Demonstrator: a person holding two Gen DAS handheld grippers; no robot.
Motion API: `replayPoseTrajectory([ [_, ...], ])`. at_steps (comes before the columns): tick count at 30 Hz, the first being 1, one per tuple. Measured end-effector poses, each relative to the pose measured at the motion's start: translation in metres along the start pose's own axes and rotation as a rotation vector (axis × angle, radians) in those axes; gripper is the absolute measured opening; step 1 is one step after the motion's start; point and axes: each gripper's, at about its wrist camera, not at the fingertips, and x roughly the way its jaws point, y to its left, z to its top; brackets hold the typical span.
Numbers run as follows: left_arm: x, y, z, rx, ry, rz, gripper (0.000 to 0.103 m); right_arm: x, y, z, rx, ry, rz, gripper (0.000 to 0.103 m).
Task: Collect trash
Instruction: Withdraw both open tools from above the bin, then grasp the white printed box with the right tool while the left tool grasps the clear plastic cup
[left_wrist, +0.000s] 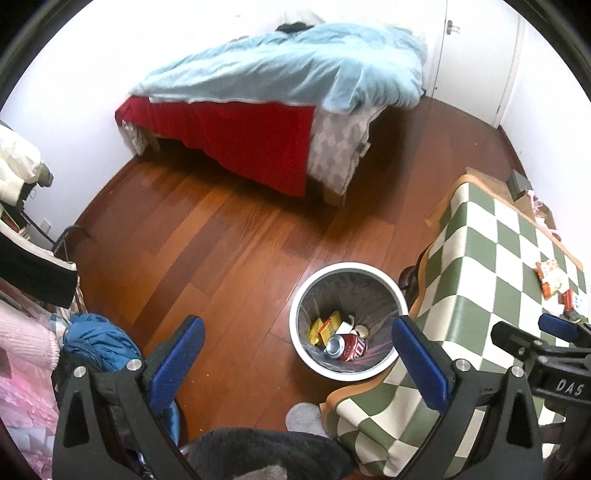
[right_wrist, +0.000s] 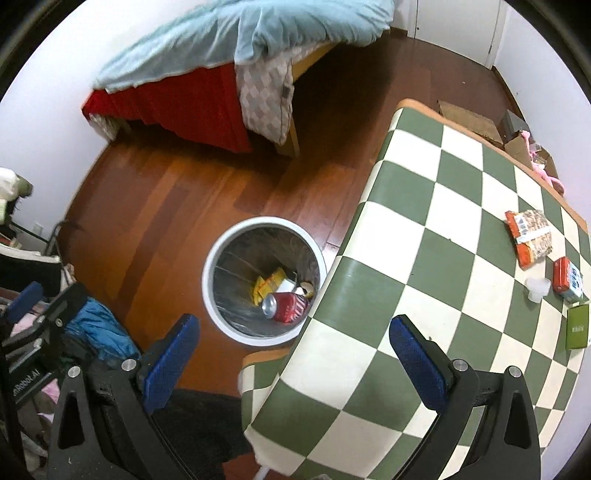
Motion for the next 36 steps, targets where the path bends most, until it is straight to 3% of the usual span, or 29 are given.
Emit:
replayPoseTrajectory([
  [5,-0.034,-0.02,-0.001,0.022,-0.046,0.012,0.103,-0.042,-0.021,-0.013,0.059,-0.078,0.071,0.103],
  [8,-0.048,-0.044,0.002,0.038,-0.07,-0.031,0.103,-0.067,-0.042,-0.024,0.101,-0.122,0.117,0.103],
  [15,-0.04,-0.144,0.007,0.132,-0.061,-0.105,0.103,-0.102,-0.133,-0.054,0.266,-0.178,0.138,0.103],
  [20,0.009,-0.251,-0.001,0.257,0.047,-0.174,0.103,-0.106,-0.244,-0.08,0.447,-0.169,0.019,0.103],
  [25,0.05,-0.347,-0.015,0.366,0.122,-0.191,0.103,-0.098,-0.355,-0.089,0.559,-0.106,-0.129,0.103],
  [32,0.091,-0.433,-0.033,0.439,0.231,-0.253,0.103,-0.06,-0.461,-0.066,0.438,0.1,-0.323,0.103],
  [36,0.107,-0.455,-0.037,0.425,0.281,-0.289,0.103,-0.035,-0.485,-0.055,0.353,0.185,-0.328,0.103],
])
